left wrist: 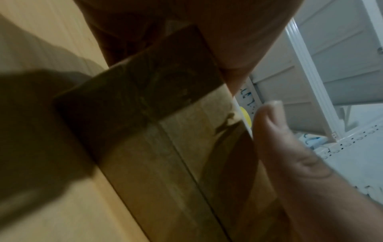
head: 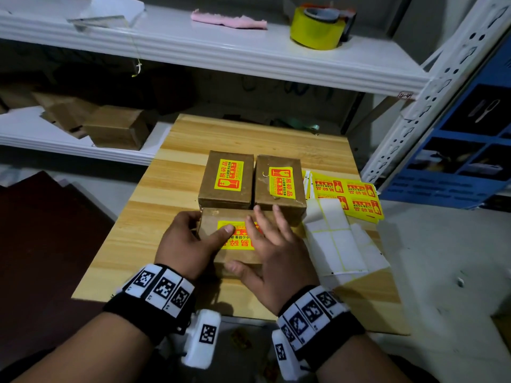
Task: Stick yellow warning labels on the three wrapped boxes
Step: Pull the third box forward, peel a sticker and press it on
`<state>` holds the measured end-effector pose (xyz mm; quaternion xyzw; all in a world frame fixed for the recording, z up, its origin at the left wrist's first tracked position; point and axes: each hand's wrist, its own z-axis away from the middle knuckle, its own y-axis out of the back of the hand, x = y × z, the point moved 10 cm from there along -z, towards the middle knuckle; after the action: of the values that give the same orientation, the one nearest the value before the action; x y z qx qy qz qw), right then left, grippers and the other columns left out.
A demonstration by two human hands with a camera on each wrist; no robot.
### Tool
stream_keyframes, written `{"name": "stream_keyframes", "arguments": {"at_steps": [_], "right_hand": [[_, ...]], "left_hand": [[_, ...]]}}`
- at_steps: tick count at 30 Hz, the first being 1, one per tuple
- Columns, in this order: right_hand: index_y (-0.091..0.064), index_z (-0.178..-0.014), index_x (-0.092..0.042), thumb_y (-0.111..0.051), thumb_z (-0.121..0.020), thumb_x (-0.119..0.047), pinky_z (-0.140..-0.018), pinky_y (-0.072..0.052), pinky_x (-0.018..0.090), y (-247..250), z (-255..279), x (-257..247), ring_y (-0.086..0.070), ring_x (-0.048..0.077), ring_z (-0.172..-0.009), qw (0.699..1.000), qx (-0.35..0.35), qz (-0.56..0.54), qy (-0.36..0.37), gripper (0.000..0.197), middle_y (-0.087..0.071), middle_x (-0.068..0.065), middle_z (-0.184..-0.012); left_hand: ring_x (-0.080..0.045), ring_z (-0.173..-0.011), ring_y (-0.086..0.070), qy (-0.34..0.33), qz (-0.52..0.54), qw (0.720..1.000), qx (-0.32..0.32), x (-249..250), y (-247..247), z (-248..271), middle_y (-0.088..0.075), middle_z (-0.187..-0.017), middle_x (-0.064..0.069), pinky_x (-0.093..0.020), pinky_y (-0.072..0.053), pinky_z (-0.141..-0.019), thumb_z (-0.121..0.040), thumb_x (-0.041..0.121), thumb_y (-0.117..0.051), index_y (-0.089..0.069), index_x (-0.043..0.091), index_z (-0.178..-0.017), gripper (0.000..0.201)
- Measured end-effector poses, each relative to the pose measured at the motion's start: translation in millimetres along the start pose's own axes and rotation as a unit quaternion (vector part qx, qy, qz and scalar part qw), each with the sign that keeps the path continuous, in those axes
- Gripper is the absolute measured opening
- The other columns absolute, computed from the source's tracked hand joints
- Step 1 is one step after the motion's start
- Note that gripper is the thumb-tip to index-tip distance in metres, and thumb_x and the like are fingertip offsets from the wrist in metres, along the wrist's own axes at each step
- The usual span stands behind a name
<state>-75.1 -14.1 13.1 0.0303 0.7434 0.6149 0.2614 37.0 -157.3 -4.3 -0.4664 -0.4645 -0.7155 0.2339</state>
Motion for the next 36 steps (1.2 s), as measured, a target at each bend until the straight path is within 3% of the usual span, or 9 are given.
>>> {"name": "stream_keyframes", "arguments": {"at_steps": [5,18,21,23,27,29,31,33,36], "right_hand": [[-0.018,-0.159,-0.022,-0.041,-0.084,-0.078,-0.126,-0.016,0.043,-7,-3,1,0.018,0.019,-0.155,0.999,-0.024,0.022,-0.002,0.097,-0.003,-0.007,-0.17],[-0.003,-0.16,-0.008,-0.063,-0.08,-0.067,-0.127,-0.006,0.04,-10,-3,8,0.026,0.018,-0.152,0.997,-0.022,-0.063,-0.038,0.116,0.02,0.004,-0.167],[-0.001,-0.16,-0.01,-0.066,-0.079,-0.065,-0.127,-0.012,0.039,-11,0,10,0.019,0.02,-0.154,0.995,-0.022,-0.086,-0.053,0.117,0.03,0.005,-0.164],[-0.002,-0.16,-0.018,-0.072,-0.075,-0.064,-0.124,-0.021,0.035,-12,4,16,0.007,0.019,-0.156,0.99,-0.018,-0.119,-0.076,0.119,0.032,0.001,-0.164],[-0.007,-0.16,-0.026,-0.084,-0.065,-0.057,-0.12,-0.016,0.024,-8,7,24,-0.004,0.01,-0.154,0.981,-0.011,-0.176,-0.086,0.126,0.01,-0.001,-0.17],[-0.013,-0.159,-0.025,-0.088,-0.062,-0.053,-0.124,-0.02,0.029,-4,6,23,-0.01,0.008,-0.154,0.979,0.007,-0.191,-0.067,0.126,-0.009,-0.001,-0.169],[-0.018,-0.158,-0.026,-0.09,-0.058,-0.052,-0.124,-0.024,0.032,-2,7,23,-0.017,0.006,-0.153,0.976,0.016,-0.207,-0.062,0.127,-0.02,-0.003,-0.166],[-0.021,-0.157,-0.028,-0.09,-0.055,-0.056,-0.122,-0.027,0.033,1,9,22,-0.022,0.005,-0.151,0.978,0.024,-0.198,-0.054,0.127,-0.026,-0.007,-0.164],[-0.027,-0.155,-0.031,-0.087,-0.054,-0.062,-0.117,-0.034,0.032,14,15,21,-0.034,0.007,-0.142,0.982,0.061,-0.171,-0.053,0.122,-0.035,-0.01,-0.151]], "left_hand": [[-0.022,-0.093,-0.071,-0.01,-0.039,0.999,-0.006,-4,-2,-6,-0.074,-0.107,-0.003,-0.04,-0.057,-0.086,-0.075,0.051,-0.081,-0.063,0.016,-0.121,0.06],[-0.021,-0.091,-0.063,-0.028,-0.036,0.999,-0.009,-1,-7,-6,-0.068,-0.109,-0.005,-0.029,-0.044,-0.07,-0.086,0.042,-0.074,-0.059,0.012,-0.118,0.047],[-0.019,-0.087,-0.061,-0.032,-0.04,0.999,-0.011,1,-7,-6,-0.067,-0.105,-0.003,-0.026,-0.043,-0.065,-0.086,0.042,-0.074,-0.059,0.012,-0.118,0.046],[-0.02,-0.092,-0.065,-0.025,-0.034,0.999,-0.011,-3,-6,-6,-0.067,-0.106,-0.001,-0.032,-0.05,-0.075,-0.082,0.045,-0.078,-0.058,0.014,-0.121,0.054],[-0.023,-0.11,-0.062,-0.024,-0.014,1.0,-0.004,-13,6,-5,-0.056,-0.132,-0.005,-0.043,-0.056,-0.092,-0.066,0.047,-0.089,-0.044,0.022,-0.141,0.091],[-0.016,-0.11,-0.06,-0.056,-0.016,0.998,-0.014,-5,9,-1,-0.053,-0.136,-0.002,-0.035,-0.055,-0.088,-0.068,0.04,-0.09,-0.045,0.023,-0.142,0.088],[-0.008,-0.097,-0.065,-0.078,-0.02,0.996,-0.04,2,9,4,-0.064,-0.123,0.003,-0.024,-0.054,-0.076,-0.072,0.034,-0.088,-0.056,0.021,-0.133,0.07],[-0.007,-0.08,-0.07,-0.085,-0.006,0.994,-0.067,4,9,8,-0.072,-0.107,0.005,-0.027,-0.059,-0.064,-0.071,0.034,-0.089,-0.064,0.021,-0.119,0.055],[-0.01,-0.08,-0.071,-0.104,0.025,0.992,-0.066,9,25,11,-0.074,-0.093,0.003,-0.028,-0.059,-0.064,-0.055,0.045,-0.095,-0.069,0.022,-0.101,0.057]]}}
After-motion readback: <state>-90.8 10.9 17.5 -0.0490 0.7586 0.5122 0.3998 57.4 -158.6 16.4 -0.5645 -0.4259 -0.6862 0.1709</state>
